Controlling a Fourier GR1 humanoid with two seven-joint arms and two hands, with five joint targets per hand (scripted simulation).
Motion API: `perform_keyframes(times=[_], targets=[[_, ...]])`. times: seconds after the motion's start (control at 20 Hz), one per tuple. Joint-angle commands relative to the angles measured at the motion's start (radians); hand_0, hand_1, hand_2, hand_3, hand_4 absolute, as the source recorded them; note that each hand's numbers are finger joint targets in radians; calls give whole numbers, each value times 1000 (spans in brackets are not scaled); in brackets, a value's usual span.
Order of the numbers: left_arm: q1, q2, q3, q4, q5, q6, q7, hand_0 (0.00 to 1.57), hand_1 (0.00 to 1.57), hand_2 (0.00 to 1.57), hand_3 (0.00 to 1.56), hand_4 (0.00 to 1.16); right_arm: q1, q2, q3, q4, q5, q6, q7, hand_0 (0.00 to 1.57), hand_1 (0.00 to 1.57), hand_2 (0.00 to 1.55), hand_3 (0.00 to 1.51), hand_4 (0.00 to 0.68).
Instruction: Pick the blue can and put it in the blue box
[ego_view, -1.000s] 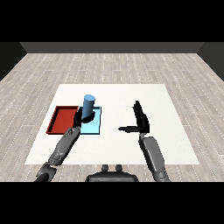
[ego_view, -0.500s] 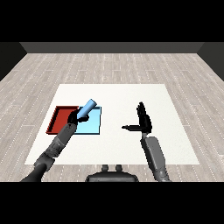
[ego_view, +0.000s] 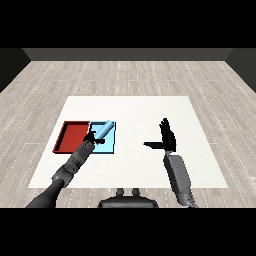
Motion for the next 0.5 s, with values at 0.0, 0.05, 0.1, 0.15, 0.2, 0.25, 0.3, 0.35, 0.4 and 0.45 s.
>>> perform_keyframes(times=[0.0,0.05,0.1,0.15,0.2,0.25,0.3,0.35,0.4,0.45], targets=[[25,-20,112,22,101,-37,-78,1049,1049,950,0,739,-59,-6,-26,32,-15,-7,36,0,0,0,0,0],[40,-47,-10,83,-16,-122,-69,1463,1463,1338,131,621,-26,-17,-40,63,-9,3,-17,0,0,0,0,0],[-24,-17,25,75,32,-317,-5,1075,1075,1028,622,836,-24,-28,-49,54,-32,30,-18,0,0,0,0,0],[-28,-41,23,80,27,-322,-22,0,0,0,0,780,14,-30,-42,29,-37,47,-32,0,0,0,0,0],[-43,-5,-29,103,-28,-373,-17,0,0,0,0,694,-13,-25,-45,9,-44,36,-7,0,0,0,0,0],[-14,-19,-11,111,-16,-356,-51,0,0,0,0,0,7,-22,-19,2,-9,16,4,0,0,0,0,0],[-17,-55,23,135,-8,-155,-32,0,0,0,0,0,-10,-22,-38,14,-20,18,-9,0,0,0,0,0],[-23,-60,62,110,31,-15,5,0,0,0,0,0,5,-32,-44,19,-32,35,-10,0,0,0,0,0],[-25,-61,73,100,39,47,-4,0,0,0,0,0,24,-13,-28,14,-7,12,-38,0,0,0,0,0],[12,-5,120,73,83,57,-60,0,0,0,0,0,-11,-24,-26,25,5,1,1,0,0,0,0,0]])
